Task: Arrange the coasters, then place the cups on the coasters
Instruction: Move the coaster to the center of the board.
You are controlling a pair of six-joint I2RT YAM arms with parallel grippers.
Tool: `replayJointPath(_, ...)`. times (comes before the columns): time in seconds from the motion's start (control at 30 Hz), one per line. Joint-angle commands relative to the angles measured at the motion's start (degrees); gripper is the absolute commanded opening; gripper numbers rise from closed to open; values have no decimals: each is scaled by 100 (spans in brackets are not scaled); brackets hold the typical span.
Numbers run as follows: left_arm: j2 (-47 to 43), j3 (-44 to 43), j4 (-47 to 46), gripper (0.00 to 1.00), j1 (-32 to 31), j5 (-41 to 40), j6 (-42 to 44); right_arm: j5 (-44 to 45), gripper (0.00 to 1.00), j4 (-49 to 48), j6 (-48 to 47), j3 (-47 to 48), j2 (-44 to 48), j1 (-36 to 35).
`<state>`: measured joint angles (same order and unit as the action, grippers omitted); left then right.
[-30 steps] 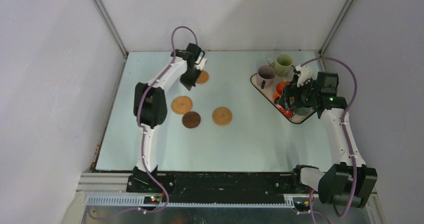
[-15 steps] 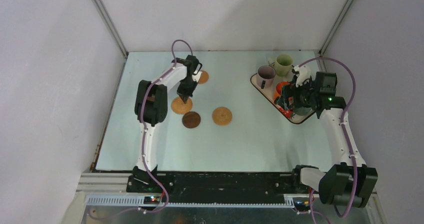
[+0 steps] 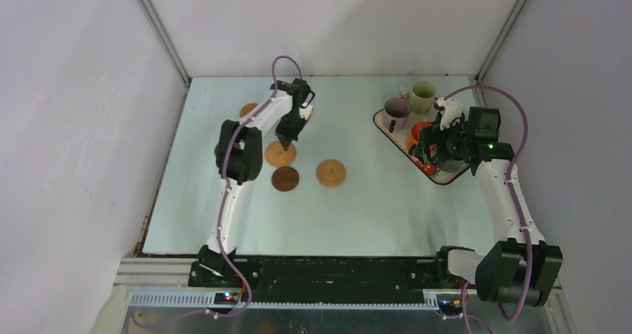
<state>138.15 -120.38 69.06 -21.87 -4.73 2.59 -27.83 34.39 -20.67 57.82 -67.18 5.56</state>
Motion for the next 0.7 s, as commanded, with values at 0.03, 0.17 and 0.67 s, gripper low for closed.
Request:
replayJointPath(0.03,588,-731,-137,0,-620,621,135,66,94,-135,-76,-10,-36,-29)
replayJointPath(0.17,804,-1242,-138,1,-942,555,174,76,94,-130,-67,-8,-61,-22)
replayJointPath(0.67,-109,-1831,-965,93,-840,-705,-212,-46,93,-125,-2,-12,-124,207)
